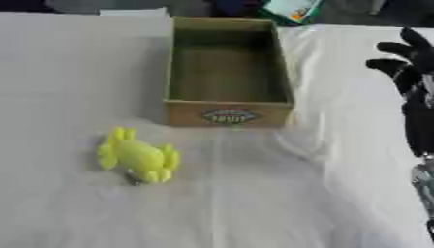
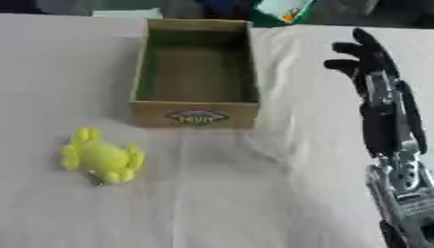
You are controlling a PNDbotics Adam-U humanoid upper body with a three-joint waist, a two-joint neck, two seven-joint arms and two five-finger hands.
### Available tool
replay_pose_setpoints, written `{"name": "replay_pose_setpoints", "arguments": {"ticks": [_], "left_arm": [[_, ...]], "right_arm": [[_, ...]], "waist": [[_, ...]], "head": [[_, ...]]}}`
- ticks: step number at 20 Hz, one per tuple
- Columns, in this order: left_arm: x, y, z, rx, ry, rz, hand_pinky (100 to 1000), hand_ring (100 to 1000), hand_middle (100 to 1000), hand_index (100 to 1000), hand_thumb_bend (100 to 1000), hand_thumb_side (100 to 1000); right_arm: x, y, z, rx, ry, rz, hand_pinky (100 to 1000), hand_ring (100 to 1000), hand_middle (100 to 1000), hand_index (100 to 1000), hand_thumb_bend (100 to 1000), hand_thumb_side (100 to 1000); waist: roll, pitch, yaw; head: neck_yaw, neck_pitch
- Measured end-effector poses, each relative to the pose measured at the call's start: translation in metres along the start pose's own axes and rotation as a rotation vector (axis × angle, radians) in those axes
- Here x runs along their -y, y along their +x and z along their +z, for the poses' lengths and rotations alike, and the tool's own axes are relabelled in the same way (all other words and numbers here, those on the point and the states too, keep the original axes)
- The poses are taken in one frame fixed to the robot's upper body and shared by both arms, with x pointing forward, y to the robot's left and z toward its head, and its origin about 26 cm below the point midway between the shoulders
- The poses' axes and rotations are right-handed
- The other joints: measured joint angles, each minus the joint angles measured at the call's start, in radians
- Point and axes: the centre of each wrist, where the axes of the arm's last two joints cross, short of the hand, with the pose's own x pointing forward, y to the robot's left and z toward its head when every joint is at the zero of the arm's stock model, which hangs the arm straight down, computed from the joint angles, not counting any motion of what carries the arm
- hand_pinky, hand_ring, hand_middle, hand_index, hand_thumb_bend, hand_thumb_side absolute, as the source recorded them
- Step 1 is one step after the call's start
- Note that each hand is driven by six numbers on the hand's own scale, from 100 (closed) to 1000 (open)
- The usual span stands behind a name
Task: Pick up objects on the table and place them in the box.
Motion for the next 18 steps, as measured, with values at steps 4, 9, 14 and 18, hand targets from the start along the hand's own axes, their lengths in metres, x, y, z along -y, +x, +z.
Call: {"name": "replay_pose_setpoints", "arguments": {"ticks": [4,9,14,18], "left_arm": [[-0.003,0.001,-0.003,0.017,-0.009,-0.006,471,523,544,675,100,628],[-0.008,0.003,-0.010,0.074,-0.054,-0.009,473,526,546,683,100,622],[-0.011,0.007,-0.021,0.185,-0.155,-0.012,477,531,551,695,100,616],[-0.011,0.010,-0.033,0.301,-0.280,-0.051,484,544,563,723,100,604]], "right_arm": [[0.000,0.000,0.000,0.001,0.001,-0.001,888,745,793,974,100,1000],[0.000,0.000,0.000,0.003,0.003,-0.002,888,745,793,974,100,1000],[-0.001,0.001,-0.002,0.010,0.005,-0.005,887,746,793,974,100,1000],[-0.001,0.001,-0.002,0.009,0.008,-0.007,887,746,793,974,100,1000]], "waist": [[0.000,-0.001,-0.002],[0.001,-0.003,-0.007],[0.002,-0.004,-0.013],[0.002,-0.004,-0.018]], "head": [[0.000,-0.001],[0.000,-0.001],[0.000,-0.001],[0.000,-0.001]]}}
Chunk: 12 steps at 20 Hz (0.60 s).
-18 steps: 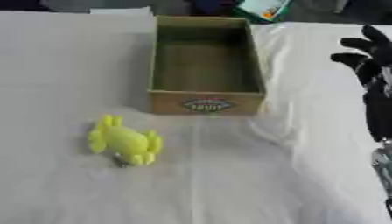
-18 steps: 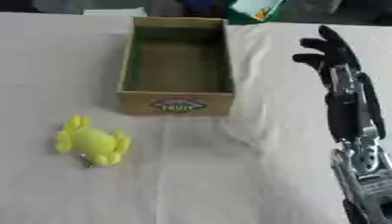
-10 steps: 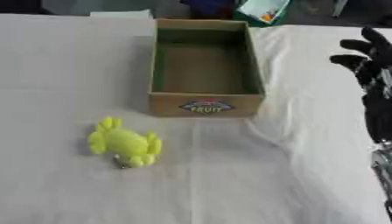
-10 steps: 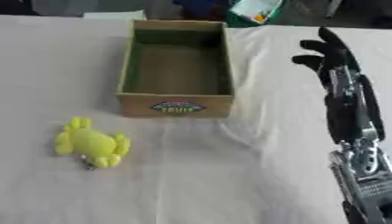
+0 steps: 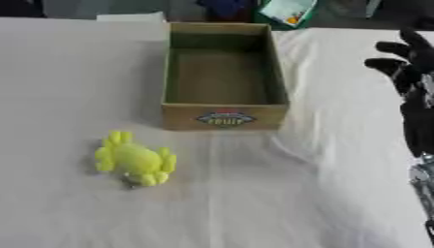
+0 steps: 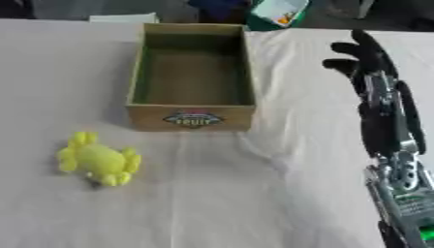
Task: Pick up objects on the table and place them in the box.
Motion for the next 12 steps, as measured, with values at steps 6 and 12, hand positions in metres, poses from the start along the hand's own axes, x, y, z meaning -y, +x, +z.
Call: {"name": "replay_pose_setpoints", "arguments": {"ticks": [6,12], "left_arm": [[-0.002,0.000,-0.017,0.160,-0.232,-0.125,491,557,581,749,100,602],[0.005,0.001,-0.024,0.202,-0.522,-0.296,469,574,622,843,100,668]], "right_arm": [[-0.001,0.000,0.000,0.001,0.006,-0.005,887,746,793,974,100,1000],[-0.003,0.001,-0.002,0.007,0.016,-0.012,888,747,793,973,100,1000]], "waist": [[0.000,0.000,-0.004],[0.002,0.005,-0.012]], "head": [[0.003,0.000],[0.007,-0.008]]}}
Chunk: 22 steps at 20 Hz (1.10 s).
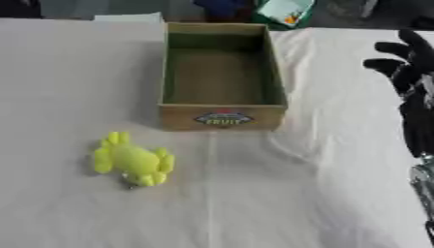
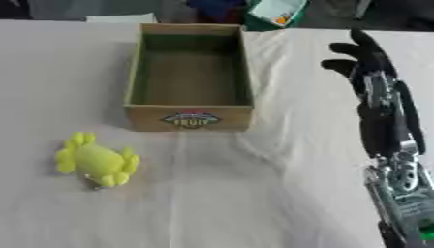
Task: Pick up objects on the table and place them in the box.
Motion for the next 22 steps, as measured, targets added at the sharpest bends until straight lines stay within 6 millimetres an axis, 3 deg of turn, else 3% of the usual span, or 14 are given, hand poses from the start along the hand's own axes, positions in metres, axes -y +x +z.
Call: {"name": "replay_pose_setpoints", "arguments": {"ticks": [5,11,21,22], "left_arm": [[0.005,0.002,-0.011,0.057,-0.317,-0.132,520,616,667,899,100,788],[0.019,0.007,-0.021,0.098,-0.622,-0.172,544,647,697,906,100,825],[0.028,0.010,-0.036,0.140,-0.820,-0.132,559,675,723,914,100,869],[0.028,0.010,-0.037,0.140,-0.825,-0.129,562,689,739,923,100,906]], "right_arm": [[-0.001,0.001,-0.002,0.005,0.006,-0.004,888,747,793,973,100,1000],[-0.002,0.001,-0.002,0.007,0.016,-0.008,889,747,793,974,100,1000],[-0.004,0.001,-0.002,0.004,0.026,-0.018,889,747,793,974,100,1000],[-0.004,0.001,-0.002,0.004,0.026,-0.018,889,747,792,974,100,1000]], "waist": [[0.000,0.011,-0.011],[0.002,0.015,-0.017],[0.004,0.016,-0.019],[0.004,0.015,-0.020]], "head": [[0.008,-0.006],[0.018,-0.009],[0.026,-0.010],[0.027,-0.010]]}}
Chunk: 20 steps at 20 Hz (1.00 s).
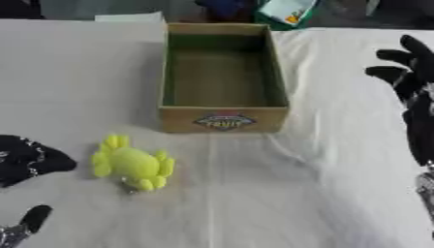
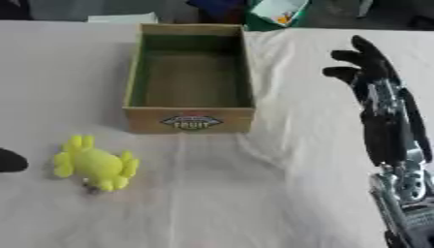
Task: Pick up objects on the table and place them in the box.
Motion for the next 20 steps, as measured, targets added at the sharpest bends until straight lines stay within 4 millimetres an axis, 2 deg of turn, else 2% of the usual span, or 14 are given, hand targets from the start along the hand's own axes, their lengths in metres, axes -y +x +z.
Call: {"name": "replay_pose_setpoints", "arguments": {"ticks": [4,9,14,16,20], "left_arm": [[-0.010,-0.004,-0.010,0.006,0.000,-0.008,592,730,767,945,107,903],[-0.020,-0.006,-0.018,-0.003,-0.031,-0.010,643,776,788,951,271,874],[-0.026,-0.008,-0.027,-0.002,-0.066,0.005,657,791,795,995,479,856],[-0.028,-0.012,-0.031,-0.001,-0.087,0.012,654,790,791,1000,516,818],[-0.025,-0.021,-0.036,-0.005,-0.138,0.041,648,789,795,1000,506,773]], "right_arm": [[-0.001,0.000,0.000,-0.002,0.009,-0.003,889,748,790,974,100,1000],[-0.001,0.000,0.000,-0.004,0.010,-0.004,889,748,789,973,100,1000],[-0.001,0.000,0.000,-0.005,0.011,-0.004,889,749,787,970,100,1000],[-0.001,0.000,0.000,-0.005,0.012,-0.006,889,749,787,970,100,1000],[-0.001,0.000,0.000,-0.007,0.011,-0.008,889,749,786,970,100,1000]], "waist": [[0.000,-0.005,-0.004],[0.001,-0.010,-0.003],[0.003,-0.014,-0.005],[0.005,-0.016,-0.007],[0.007,-0.017,-0.011]], "head": [[0.005,0.000],[0.006,0.000],[0.014,0.000],[0.015,0.000],[0.021,0.000]]}}
